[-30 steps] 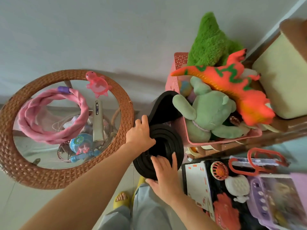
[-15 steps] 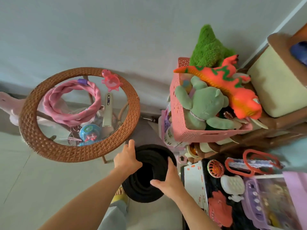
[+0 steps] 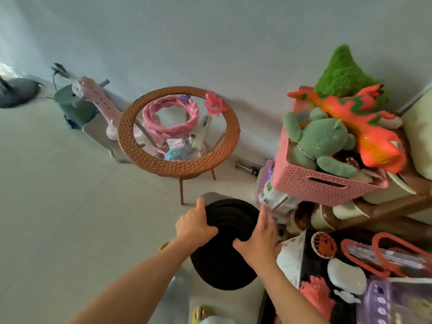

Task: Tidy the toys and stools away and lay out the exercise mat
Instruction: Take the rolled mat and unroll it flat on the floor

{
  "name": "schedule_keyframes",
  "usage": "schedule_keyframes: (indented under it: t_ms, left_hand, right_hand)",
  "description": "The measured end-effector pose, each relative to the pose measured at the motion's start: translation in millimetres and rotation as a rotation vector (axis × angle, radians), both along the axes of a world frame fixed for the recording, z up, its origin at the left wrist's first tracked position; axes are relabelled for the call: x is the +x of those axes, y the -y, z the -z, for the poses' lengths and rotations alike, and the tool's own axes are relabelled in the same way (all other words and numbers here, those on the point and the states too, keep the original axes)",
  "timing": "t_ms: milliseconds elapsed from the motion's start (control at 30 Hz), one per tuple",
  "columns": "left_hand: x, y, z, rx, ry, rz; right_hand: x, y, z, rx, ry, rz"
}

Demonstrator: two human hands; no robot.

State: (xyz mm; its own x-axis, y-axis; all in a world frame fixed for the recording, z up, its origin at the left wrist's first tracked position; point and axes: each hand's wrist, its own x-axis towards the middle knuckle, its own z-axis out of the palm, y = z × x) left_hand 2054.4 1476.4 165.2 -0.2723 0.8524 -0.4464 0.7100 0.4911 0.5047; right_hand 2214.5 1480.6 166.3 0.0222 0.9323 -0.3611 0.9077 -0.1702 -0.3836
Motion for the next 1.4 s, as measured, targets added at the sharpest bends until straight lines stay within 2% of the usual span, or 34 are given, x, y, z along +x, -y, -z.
schedule_keyframes:
  t_ms: [100, 300, 467, 733, 1067, 1400]
  left_hand:
    - [-20, 30, -9, -0.024, 0.006, -0.095]
    - [-71, 83, -33, -0.061, -0.003, -0.276]
    - [-141, 135, -48, -0.034, -0.036, -0.470]
    - [-276, 279, -64, 0.006, -0.006, -0.783]
    - [-410, 404, -103, 0.045, -0.150, -0.981]
    - [-542, 423, -108, 0.065, -0.212, -1.074]
  right_hand:
    - [-20, 17, -4, -0.015, -0.120, -0.104]
    - [-67, 25, -21, 0.005, -0.086, -0.397]
    - [-152, 39, -38, 0.003, -0.048, -0.624]
    - [-326, 129, -58, -0.026, -0.106, -0.975]
    - [-502, 229, -86, 0.028, -0.229, -1.237]
    - [-654, 238, -91, 0.104, -0.271, -1.384]
